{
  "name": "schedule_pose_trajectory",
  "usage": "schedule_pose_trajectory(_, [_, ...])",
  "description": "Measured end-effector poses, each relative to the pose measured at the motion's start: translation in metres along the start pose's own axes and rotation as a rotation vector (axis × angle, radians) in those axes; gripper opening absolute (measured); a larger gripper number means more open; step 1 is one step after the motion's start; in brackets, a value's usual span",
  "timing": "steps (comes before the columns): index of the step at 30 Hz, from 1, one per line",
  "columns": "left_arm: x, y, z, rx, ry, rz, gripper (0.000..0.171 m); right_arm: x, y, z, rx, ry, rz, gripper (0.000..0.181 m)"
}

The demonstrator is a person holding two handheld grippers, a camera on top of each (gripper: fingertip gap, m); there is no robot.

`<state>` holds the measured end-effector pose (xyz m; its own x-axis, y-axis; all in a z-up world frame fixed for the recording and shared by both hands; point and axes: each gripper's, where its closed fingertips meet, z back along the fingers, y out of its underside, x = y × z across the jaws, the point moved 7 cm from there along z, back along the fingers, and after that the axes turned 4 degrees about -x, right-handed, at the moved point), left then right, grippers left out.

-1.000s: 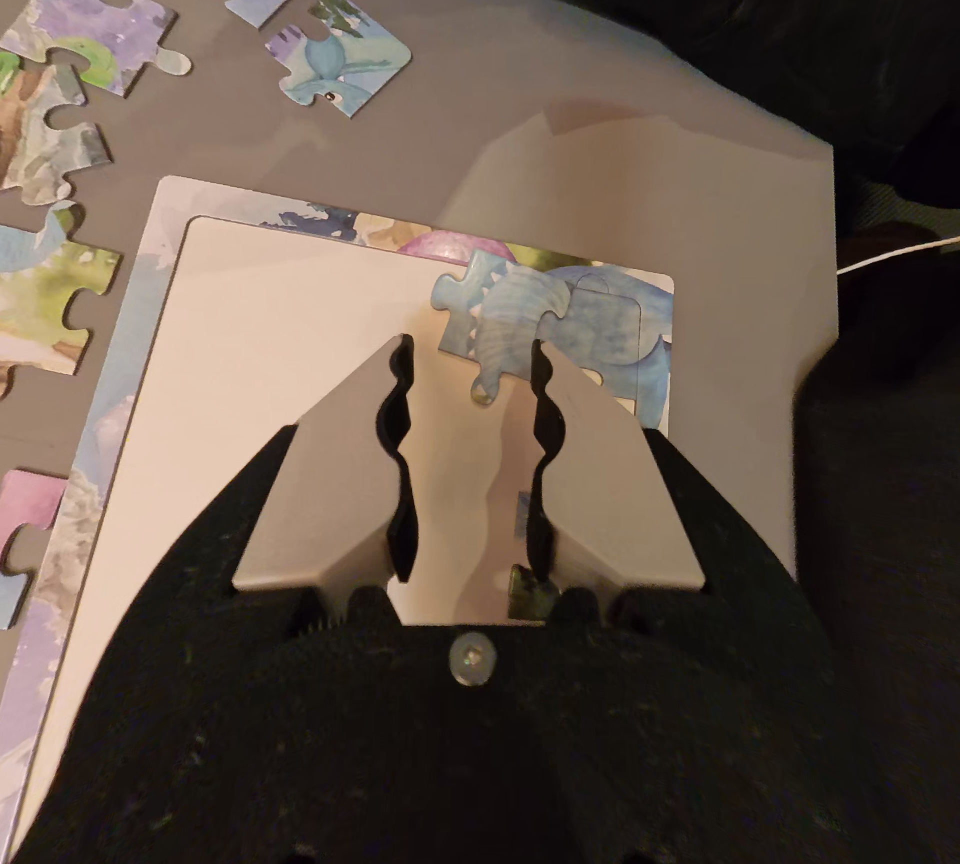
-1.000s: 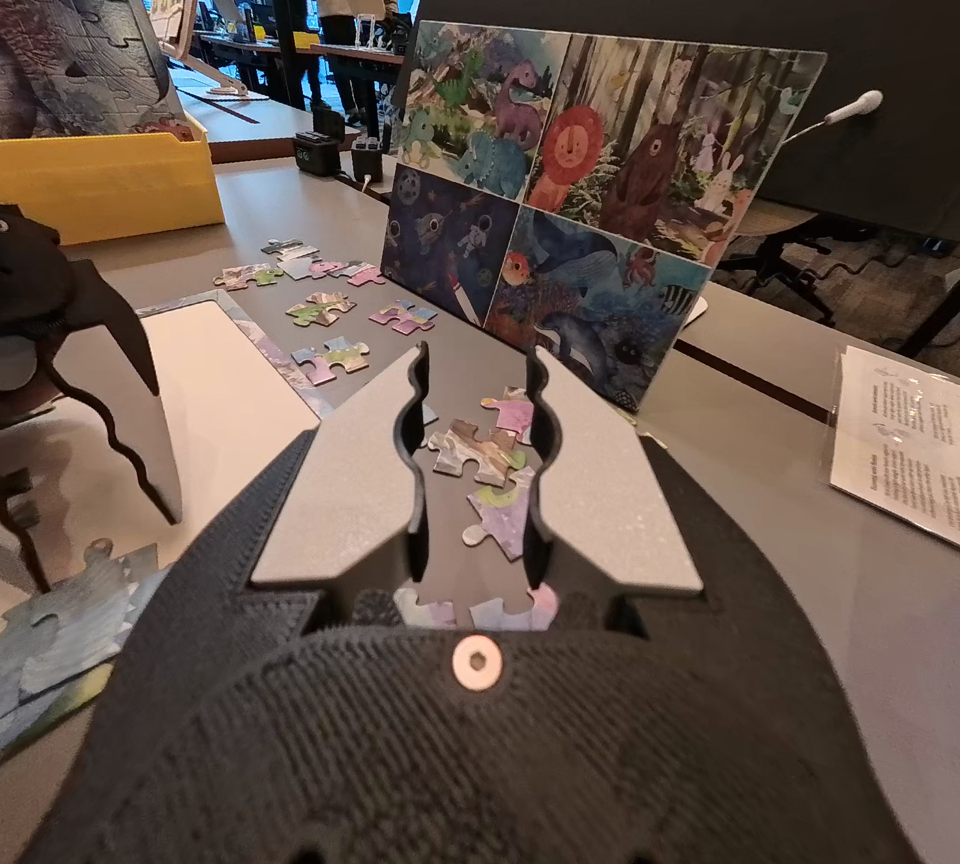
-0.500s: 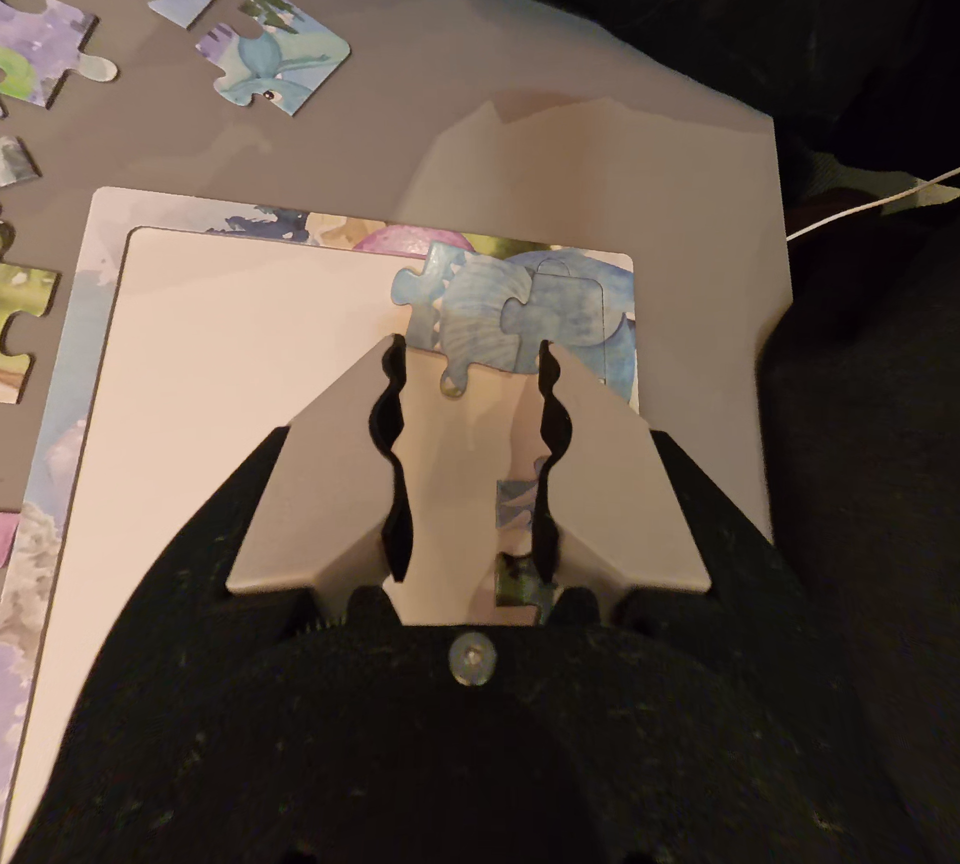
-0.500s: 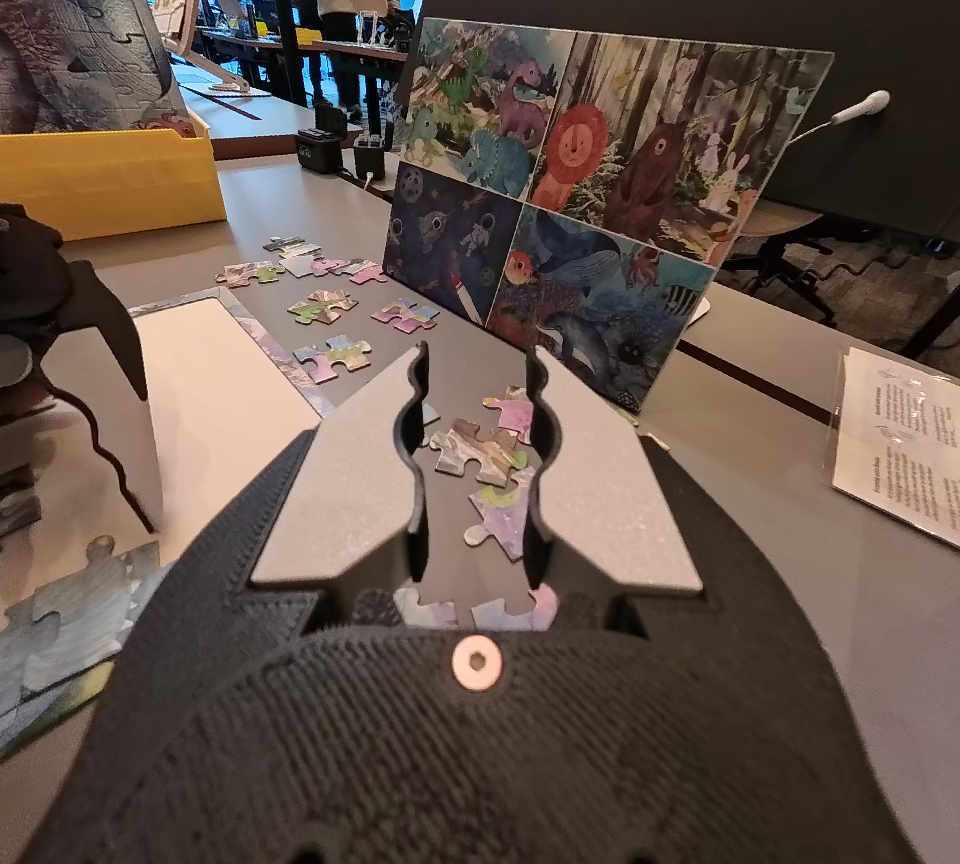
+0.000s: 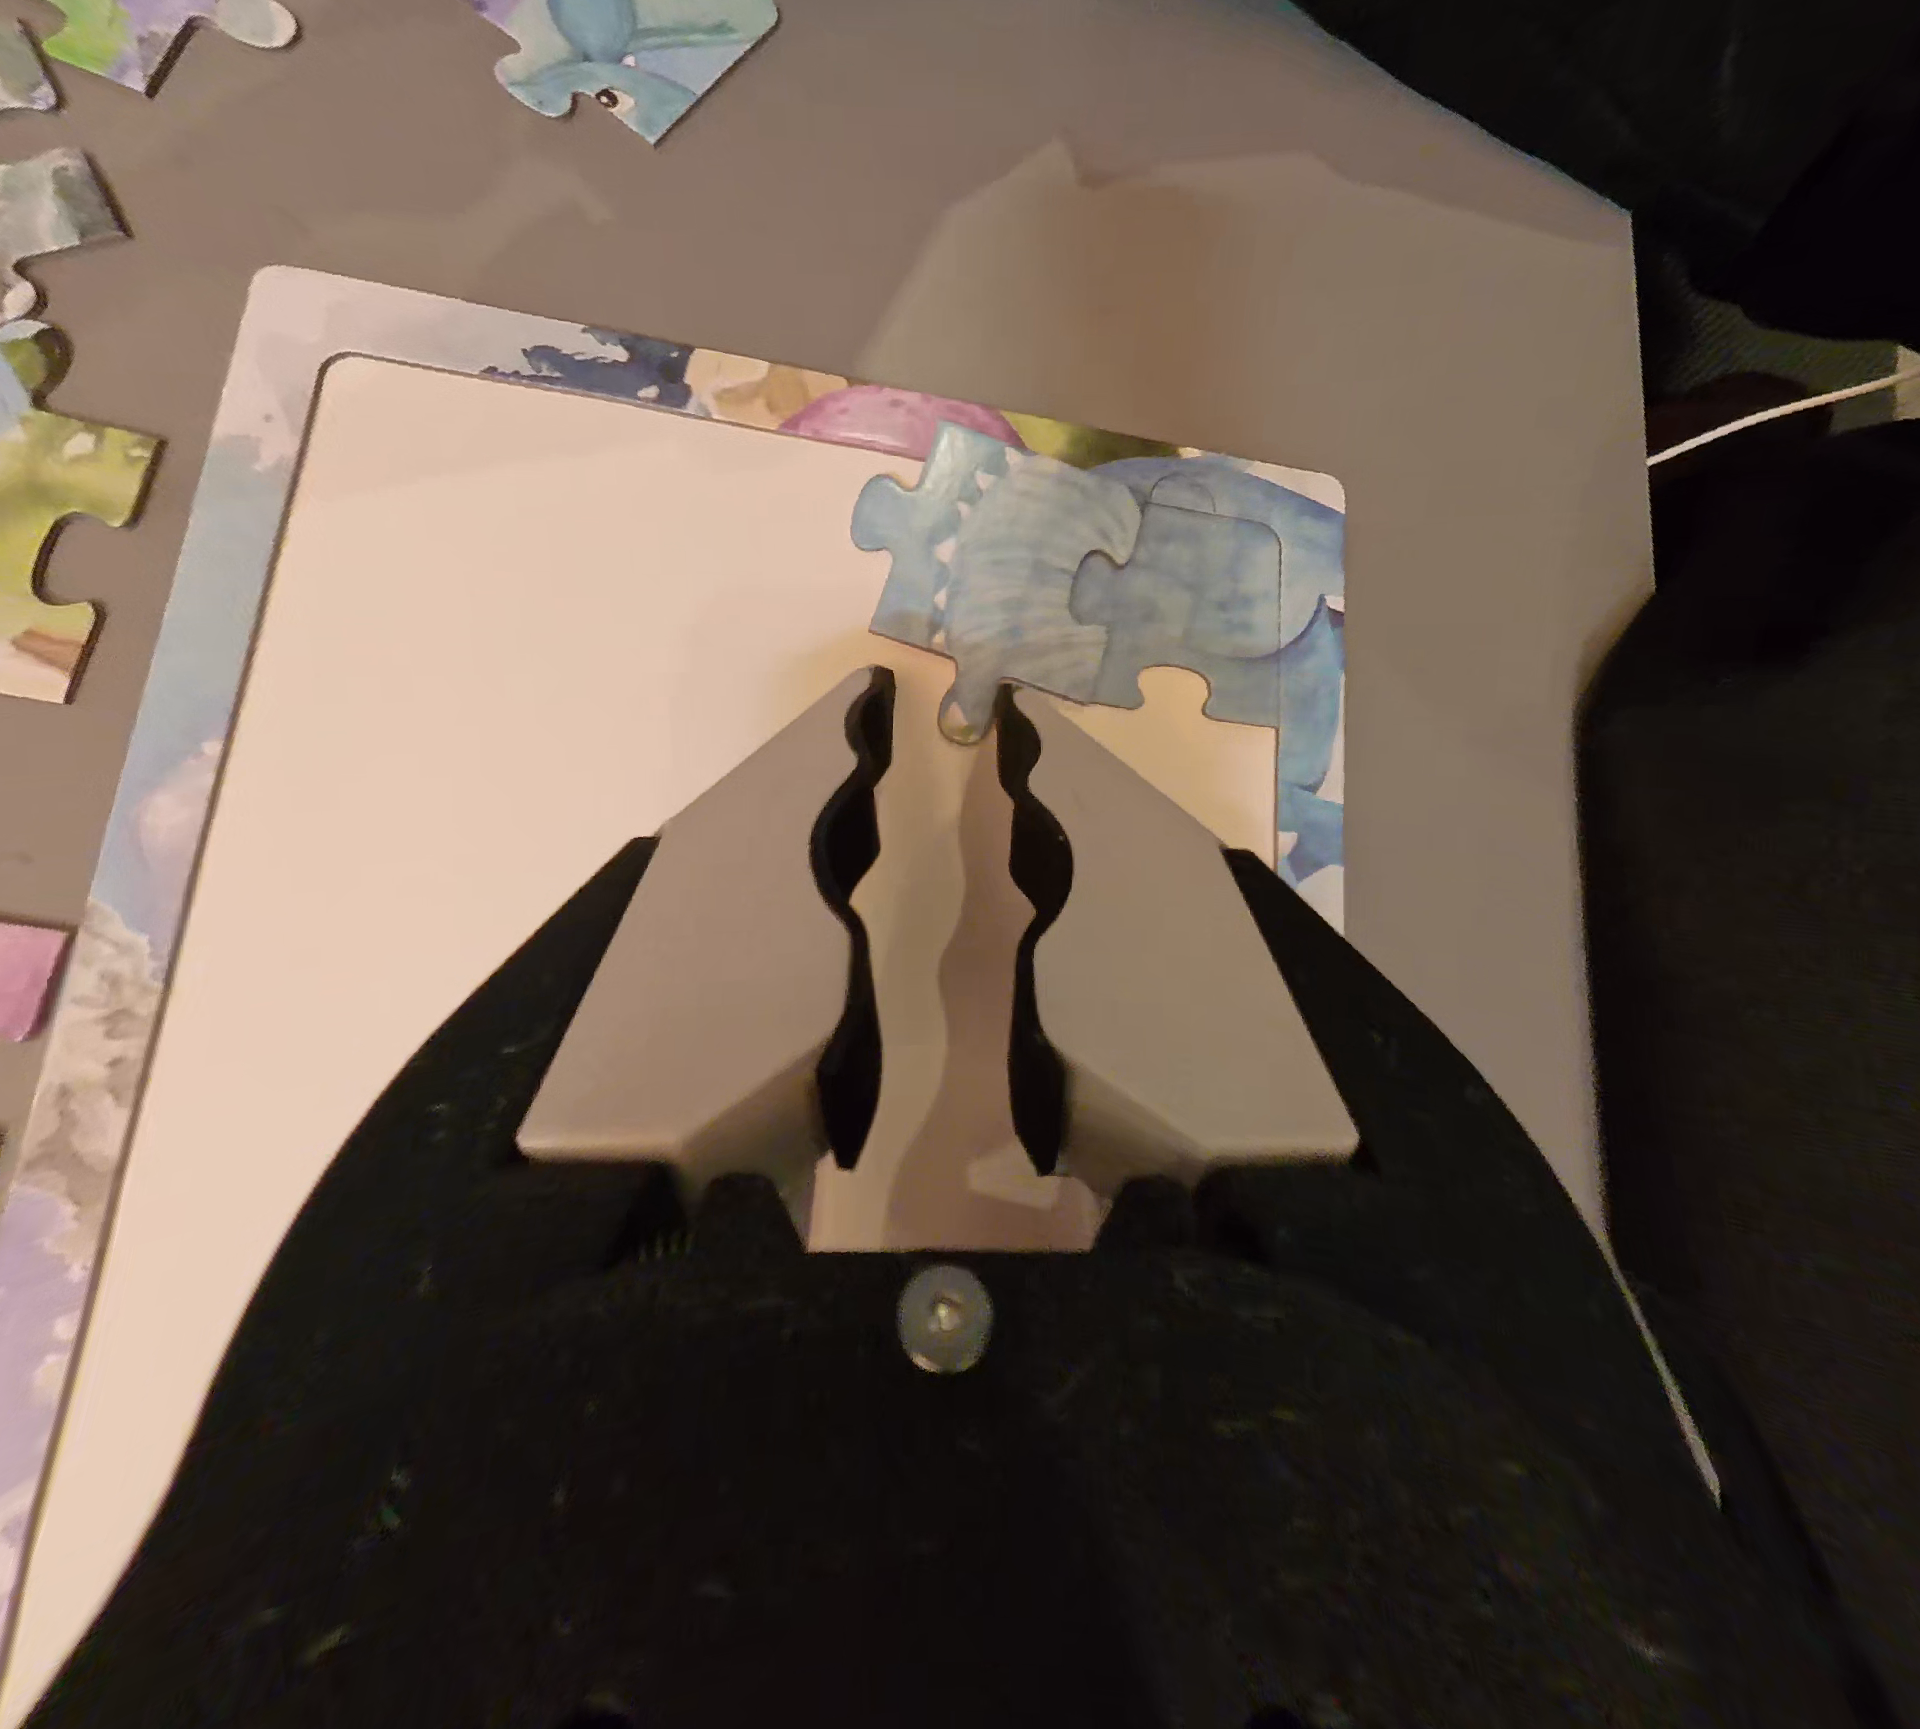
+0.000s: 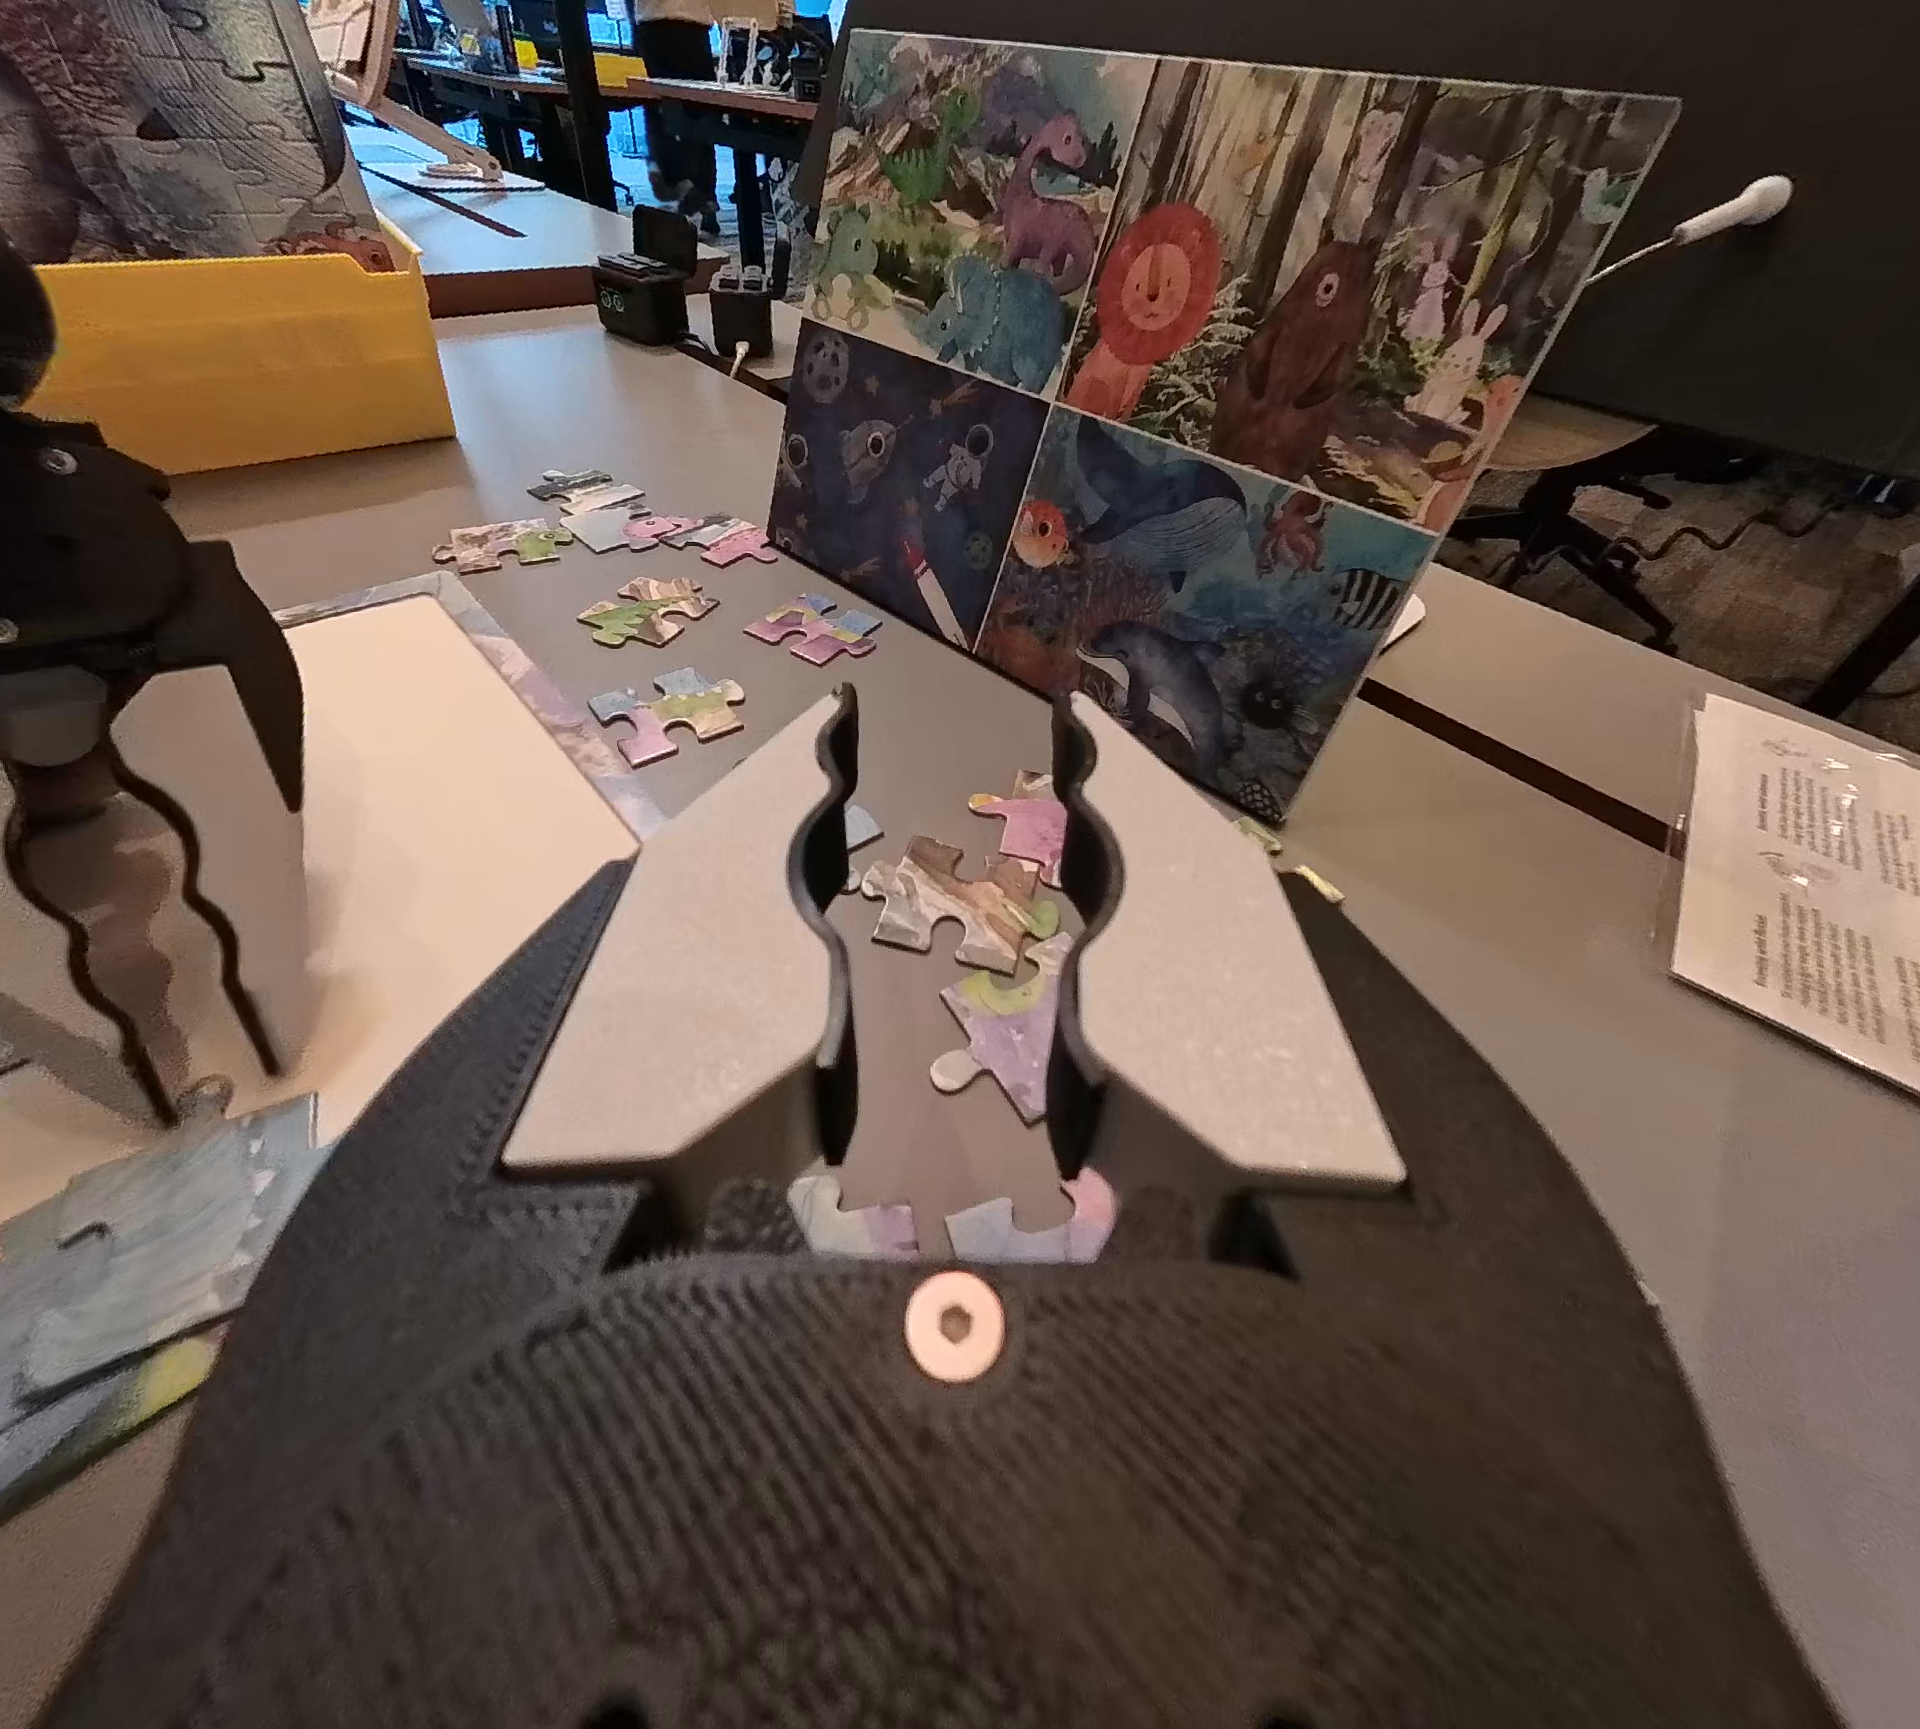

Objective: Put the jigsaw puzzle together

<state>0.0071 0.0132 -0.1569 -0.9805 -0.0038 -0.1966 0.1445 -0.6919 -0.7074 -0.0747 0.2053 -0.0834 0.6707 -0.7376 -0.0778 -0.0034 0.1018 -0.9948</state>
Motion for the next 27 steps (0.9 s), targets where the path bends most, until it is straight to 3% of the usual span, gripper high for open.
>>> schedule_pose_trajectory(5, [-0.0021,-0.0001,-0.0006,0.005,0.015,-0.007,0.008,-0.0002,-0.0004,0.0002,-0.001,0.001,0.001,0.036])
schedule_pose_trajectory(20, [-0.0005,-0.0005,0.0041,0.026,-0.033,-0.009,0.001,-0.0006,0.0006,0.0000,0.001,0.002,0.000,0.036])
schedule_pose_trajectory(27, [-0.0071,-0.0010,0.0030,0.047,-0.026,-0.033,0.008,-0.0010,0.0023,-0.0008,0.007,0.003,-0.002,0.036])
